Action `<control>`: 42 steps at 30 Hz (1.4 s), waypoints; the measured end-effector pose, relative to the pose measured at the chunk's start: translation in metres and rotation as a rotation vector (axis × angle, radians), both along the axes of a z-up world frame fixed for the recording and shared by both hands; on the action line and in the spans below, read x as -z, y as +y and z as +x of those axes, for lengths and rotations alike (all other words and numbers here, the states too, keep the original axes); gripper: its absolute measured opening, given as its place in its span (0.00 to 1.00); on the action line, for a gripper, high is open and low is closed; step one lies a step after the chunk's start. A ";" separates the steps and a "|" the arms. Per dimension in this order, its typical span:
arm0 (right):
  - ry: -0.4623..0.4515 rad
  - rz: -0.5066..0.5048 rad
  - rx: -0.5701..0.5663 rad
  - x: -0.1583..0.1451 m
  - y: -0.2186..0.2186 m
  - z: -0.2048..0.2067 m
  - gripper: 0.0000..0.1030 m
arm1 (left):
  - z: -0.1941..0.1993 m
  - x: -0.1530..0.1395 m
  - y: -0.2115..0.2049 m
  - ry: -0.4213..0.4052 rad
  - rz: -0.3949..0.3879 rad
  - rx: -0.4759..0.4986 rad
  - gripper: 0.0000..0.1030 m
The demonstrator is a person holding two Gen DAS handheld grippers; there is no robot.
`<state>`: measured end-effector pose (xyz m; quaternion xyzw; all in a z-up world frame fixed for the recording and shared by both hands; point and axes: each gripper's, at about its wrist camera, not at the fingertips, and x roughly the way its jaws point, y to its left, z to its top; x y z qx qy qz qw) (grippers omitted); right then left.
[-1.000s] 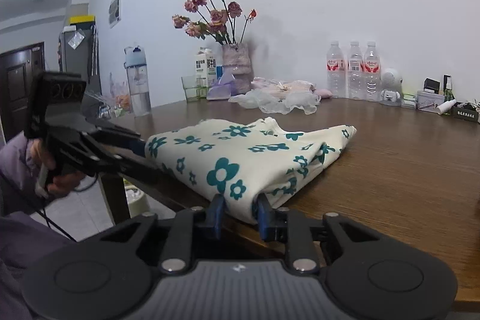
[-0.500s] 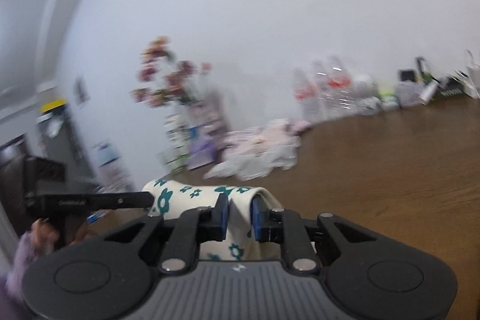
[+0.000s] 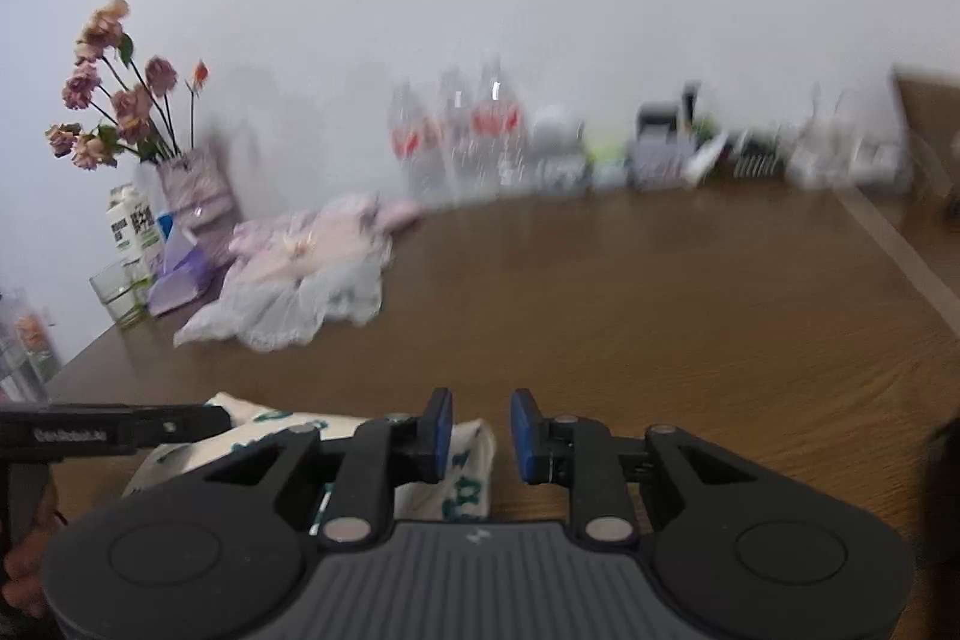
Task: Fold clothes
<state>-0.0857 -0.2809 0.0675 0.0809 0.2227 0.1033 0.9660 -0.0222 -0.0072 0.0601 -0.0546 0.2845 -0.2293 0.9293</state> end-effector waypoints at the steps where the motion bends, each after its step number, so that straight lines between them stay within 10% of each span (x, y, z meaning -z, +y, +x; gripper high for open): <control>1: -0.001 0.027 0.001 -0.002 -0.004 -0.008 0.51 | -0.008 -0.004 0.001 -0.034 0.006 -0.003 0.45; 3: 0.054 0.182 -0.026 0.001 -0.022 -0.015 0.78 | -0.022 -0.013 0.004 -0.098 0.017 -0.009 0.54; 7: 0.239 0.473 -0.065 0.028 -0.050 0.008 0.79 | -0.013 -0.002 -0.006 -0.023 0.028 -0.006 0.71; 19: 0.453 0.401 -0.142 0.035 0.003 0.073 0.80 | 0.015 0.022 0.004 0.171 -0.155 -0.012 0.65; 26: 0.300 0.282 -0.121 0.014 -0.018 0.023 0.78 | -0.019 0.026 0.077 0.184 -0.478 -0.133 0.88; 30: 0.285 0.256 -0.097 0.025 -0.005 0.010 0.57 | -0.029 0.031 0.044 0.165 -0.439 -0.108 0.87; 36: 0.230 0.221 -0.028 0.038 0.015 -0.004 0.54 | -0.038 0.039 0.006 0.154 -0.359 -0.154 0.46; 42: 0.189 0.209 0.002 0.022 -0.012 -0.013 0.53 | -0.037 0.039 0.048 0.203 -0.472 -0.203 0.48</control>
